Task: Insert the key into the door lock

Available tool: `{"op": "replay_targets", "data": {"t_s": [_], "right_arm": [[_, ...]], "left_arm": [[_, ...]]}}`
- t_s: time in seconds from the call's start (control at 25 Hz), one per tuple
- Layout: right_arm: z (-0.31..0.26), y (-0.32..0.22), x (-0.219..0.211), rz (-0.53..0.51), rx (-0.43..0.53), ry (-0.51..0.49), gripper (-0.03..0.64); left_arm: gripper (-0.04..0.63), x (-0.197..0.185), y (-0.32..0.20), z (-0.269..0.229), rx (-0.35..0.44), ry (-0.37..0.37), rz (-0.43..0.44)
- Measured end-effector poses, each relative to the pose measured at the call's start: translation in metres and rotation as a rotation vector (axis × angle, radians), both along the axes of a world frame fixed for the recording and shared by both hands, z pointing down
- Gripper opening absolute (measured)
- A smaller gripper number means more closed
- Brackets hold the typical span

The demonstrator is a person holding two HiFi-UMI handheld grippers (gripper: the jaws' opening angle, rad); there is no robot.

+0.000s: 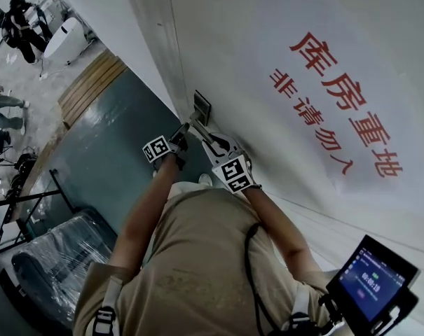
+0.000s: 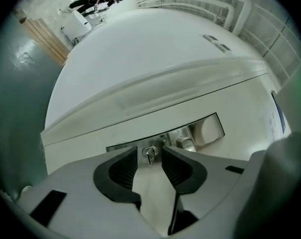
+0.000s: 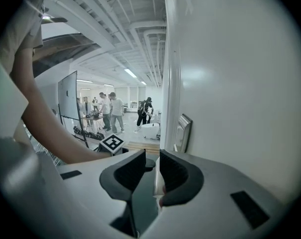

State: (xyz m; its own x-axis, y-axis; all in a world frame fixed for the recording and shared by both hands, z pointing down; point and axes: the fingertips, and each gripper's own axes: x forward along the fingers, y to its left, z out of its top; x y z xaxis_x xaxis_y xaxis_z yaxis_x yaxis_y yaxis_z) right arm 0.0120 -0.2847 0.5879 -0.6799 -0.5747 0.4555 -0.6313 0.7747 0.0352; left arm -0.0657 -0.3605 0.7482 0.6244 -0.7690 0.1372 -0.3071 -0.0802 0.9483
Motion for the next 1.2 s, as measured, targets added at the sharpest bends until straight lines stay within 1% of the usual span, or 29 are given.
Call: {"op": "replay_targets", "data": {"t_s": [0.08, 0.32, 0.48, 0.52, 0.68, 0.88, 1.08, 1.2], "right_arm": [[-0.003, -0.001, -0.003, -0.012, 0.007, -0.003, 0.087], [-0.008, -0.005, -0.012, -0.035, 0.024, -0.013, 0.087], [-0.011, -0.006, -0.022, -0.051, 0.024, -0.023, 0.087], [-0.011, -0.005, -0.025, -0.056, 0.024, -0.025, 0.087], [-0.014, -0.004, -0.042, -0.069, 0.029, -0.030, 0.087], [-0.018, 0.001, -0.065, -0.076, 0.025, -0.045, 0.087], [-0.023, 0.010, -0.099, -0.093, 0.019, -0.070, 0.087], [-0.026, 0.020, -0.120, -0.111, 0.015, -0.086, 0.087]], "left_arm": [[0.146, -0.013, 0.006, -0.006, 0.023, -0.039, -0.017], [0.147, -0.041, 0.024, -0.035, 0.122, -0.193, -0.049], [0.147, -0.059, 0.037, -0.051, 0.169, -0.344, -0.075], [0.147, -0.063, 0.041, -0.056, 0.180, -0.370, -0.079], [0.147, -0.082, 0.059, -0.076, 0.217, -0.412, -0.092], [0.147, -0.118, 0.082, -0.095, 0.228, -0.426, -0.146], [0.146, -0.158, 0.113, -0.114, 0.248, -0.496, -0.182], [0.146, -0.181, 0.135, -0.123, 0.258, -0.519, -0.213]]}}
